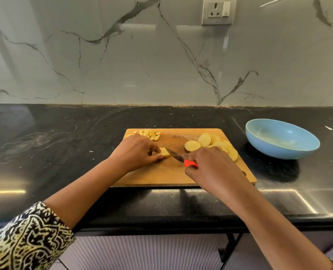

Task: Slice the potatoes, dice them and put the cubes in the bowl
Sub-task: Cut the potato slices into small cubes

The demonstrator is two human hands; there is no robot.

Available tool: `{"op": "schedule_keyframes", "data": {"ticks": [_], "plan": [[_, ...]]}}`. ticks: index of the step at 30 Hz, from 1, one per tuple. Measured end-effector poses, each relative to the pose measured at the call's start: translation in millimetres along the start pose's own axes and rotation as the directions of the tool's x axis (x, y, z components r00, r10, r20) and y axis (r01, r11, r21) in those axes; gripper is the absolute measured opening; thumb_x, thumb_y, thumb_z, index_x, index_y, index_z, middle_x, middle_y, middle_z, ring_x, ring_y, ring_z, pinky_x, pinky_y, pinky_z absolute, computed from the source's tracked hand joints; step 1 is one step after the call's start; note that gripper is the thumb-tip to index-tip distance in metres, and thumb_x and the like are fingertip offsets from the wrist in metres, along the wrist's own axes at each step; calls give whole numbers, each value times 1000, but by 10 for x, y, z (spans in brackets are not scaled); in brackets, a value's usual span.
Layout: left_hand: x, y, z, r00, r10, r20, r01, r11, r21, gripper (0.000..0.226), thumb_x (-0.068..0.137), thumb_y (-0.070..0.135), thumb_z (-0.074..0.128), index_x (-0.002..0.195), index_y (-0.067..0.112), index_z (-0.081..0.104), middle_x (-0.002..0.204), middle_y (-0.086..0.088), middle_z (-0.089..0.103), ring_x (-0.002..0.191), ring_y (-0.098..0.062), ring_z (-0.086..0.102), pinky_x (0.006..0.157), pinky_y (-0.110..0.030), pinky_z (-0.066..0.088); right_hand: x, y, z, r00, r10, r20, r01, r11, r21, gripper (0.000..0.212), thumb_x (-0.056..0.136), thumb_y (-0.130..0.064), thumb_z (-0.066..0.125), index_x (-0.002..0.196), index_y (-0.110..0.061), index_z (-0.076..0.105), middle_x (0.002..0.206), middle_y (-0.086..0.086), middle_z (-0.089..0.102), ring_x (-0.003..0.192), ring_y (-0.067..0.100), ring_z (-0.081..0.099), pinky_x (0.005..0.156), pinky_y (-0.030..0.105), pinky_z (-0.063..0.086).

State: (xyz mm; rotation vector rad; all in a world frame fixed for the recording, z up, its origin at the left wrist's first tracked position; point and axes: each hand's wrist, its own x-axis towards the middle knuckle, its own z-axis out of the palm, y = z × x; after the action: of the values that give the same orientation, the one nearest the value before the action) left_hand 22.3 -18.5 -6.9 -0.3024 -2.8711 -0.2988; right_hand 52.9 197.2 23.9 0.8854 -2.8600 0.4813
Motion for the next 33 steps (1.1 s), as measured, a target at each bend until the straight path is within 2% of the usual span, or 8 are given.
{"op": "schedule_keyframes", "data": {"ticks": [5,11,14,16,20,23,28,33], "plan": [[1,14,2,1000,26,7,-26,998,54,34,91,46,55,113,25,69,99,6,70,80,-5,58,66,-8,39,99,-76,17,1000,4,-3,-4,997,-80,26,93,-26,54,115,-17,66,96,0,67,82,14,60,72,30,53],[4,45,12,1000,20,3,-20,994,109,33,91,48,53,109,27,71,100,7,71,87,-9,62,80,-25,51,292,-192,117,999,-46,9,46,990,-135,7,93,-23,55,86,-20,55,67,-7,40,71,15,47,53,20,28],[-3,68,38,1000,20,0,-20,987,161,34,92,49,50,109,27,70,99,5,70,87,-11,62,79,-32,54,152,-115,93,997,-28,71,36,992,-119,5,92,-24,55,92,-19,57,72,-6,48,72,13,50,56,20,35],[-3,63,45,1000,17,6,-17,988,154,35,93,49,50,110,26,70,98,5,70,85,-11,62,78,-31,55,-10,-62,26,994,-13,110,25,994,-109,19,92,-24,55,107,-16,65,83,-4,61,73,9,55,60,20,44],[-8,58,23,1000,13,10,-14,994,108,34,92,46,53,111,24,71,101,4,71,85,-10,62,80,-29,54,-203,-8,-228,984,27,175,-4,992,-129,26,91,-26,56,114,-21,68,94,-4,69,74,7,58,63,18,43],[-20,38,-9,1000,-8,28,7,1000,28,34,89,44,58,112,22,70,103,5,71,86,-8,62,82,-24,53,-201,6,-314,993,31,113,-20,995,-96,25,91,-28,56,112,-25,70,92,-2,69,73,9,58,53,16,37],[-31,1,-18,997,-69,19,71,990,-121,37,83,45,65,109,20,71,103,4,71,86,-5,63,79,-17,51,-24,-57,-131,999,28,21,-28,999,-16,37,93,-30,56,130,-27,59,94,-6,64,68,6,52,51,15,35],[-15,5,-8,997,-75,6,75,992,-105,33,83,45,65,104,21,73,100,4,72,85,-7,64,79,-19,53,72,-110,6,1000,20,24,-20,1000,3,35,94,-28,56,128,-24,60,102,-4,67,77,6,53,65,19,42]]}}
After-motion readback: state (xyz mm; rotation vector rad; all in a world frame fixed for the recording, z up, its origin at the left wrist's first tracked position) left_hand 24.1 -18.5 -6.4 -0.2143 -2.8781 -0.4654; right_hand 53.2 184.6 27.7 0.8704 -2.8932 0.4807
